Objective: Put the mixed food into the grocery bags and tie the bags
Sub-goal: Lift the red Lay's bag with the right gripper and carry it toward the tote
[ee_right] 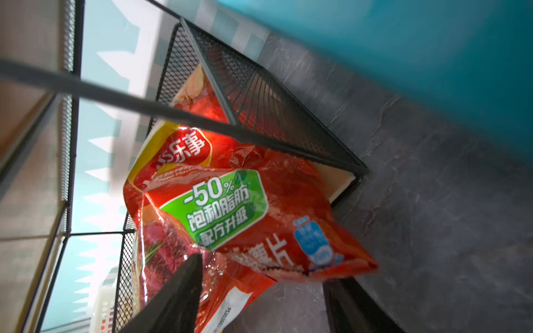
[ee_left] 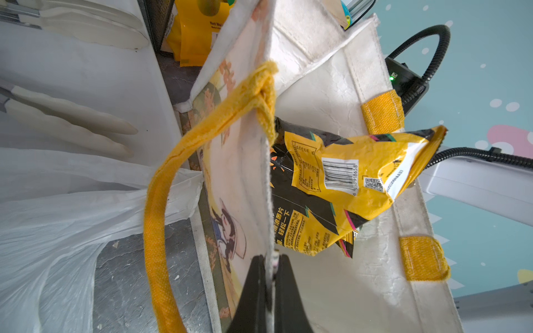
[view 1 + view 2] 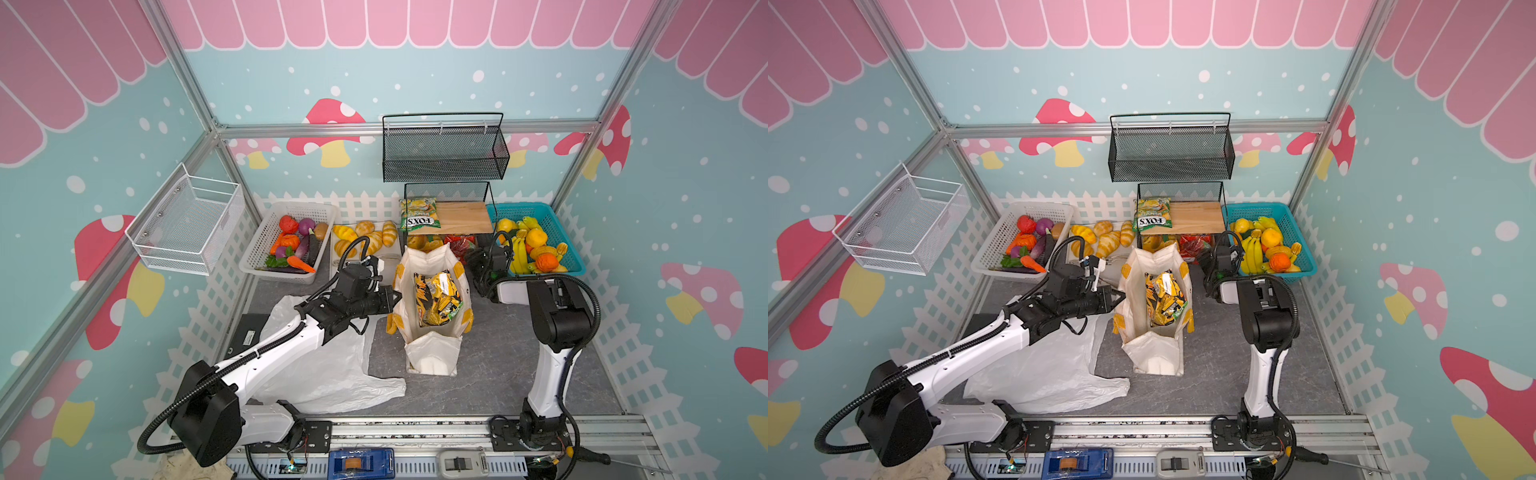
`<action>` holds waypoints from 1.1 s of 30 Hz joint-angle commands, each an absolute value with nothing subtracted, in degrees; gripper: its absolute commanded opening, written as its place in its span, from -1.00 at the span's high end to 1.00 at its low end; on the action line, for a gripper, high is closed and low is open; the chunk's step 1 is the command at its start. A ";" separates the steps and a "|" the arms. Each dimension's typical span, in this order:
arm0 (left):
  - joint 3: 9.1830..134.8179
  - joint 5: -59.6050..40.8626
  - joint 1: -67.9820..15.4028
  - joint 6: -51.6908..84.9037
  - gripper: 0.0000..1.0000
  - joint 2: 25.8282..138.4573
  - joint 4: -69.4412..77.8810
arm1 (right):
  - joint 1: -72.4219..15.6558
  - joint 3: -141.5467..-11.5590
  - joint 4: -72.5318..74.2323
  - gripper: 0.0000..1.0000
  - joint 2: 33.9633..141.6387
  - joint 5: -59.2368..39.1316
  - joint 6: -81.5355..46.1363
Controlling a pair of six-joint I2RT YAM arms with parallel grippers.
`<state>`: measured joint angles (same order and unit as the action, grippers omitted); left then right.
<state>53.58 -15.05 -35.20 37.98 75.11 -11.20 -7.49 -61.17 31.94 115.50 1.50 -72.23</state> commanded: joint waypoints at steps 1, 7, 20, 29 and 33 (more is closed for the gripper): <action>53.09 -15.86 -34.76 37.85 1.00 73.65 -10.55 | -7.21 -62.31 33.18 -0.12 117.10 1.77 -73.11; 52.82 -15.80 -34.72 37.72 1.00 73.55 -10.46 | -7.05 -60.46 35.69 0.43 115.60 2.17 -73.03; 52.64 -15.23 -34.80 37.69 1.00 72.84 -10.53 | -7.14 -50.26 44.13 0.96 105.04 -0.64 -72.27; 53.05 -15.07 -34.64 37.52 1.00 72.95 -10.85 | -6.96 -42.85 34.12 0.96 88.10 -2.16 -58.84; 53.36 -15.03 -34.66 37.42 1.00 72.99 -10.85 | -6.29 -42.32 21.64 0.95 78.41 0.10 -47.86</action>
<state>52.95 -15.03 -34.98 37.95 74.41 -11.14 -7.01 -42.59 30.22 83.26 -1.85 -57.60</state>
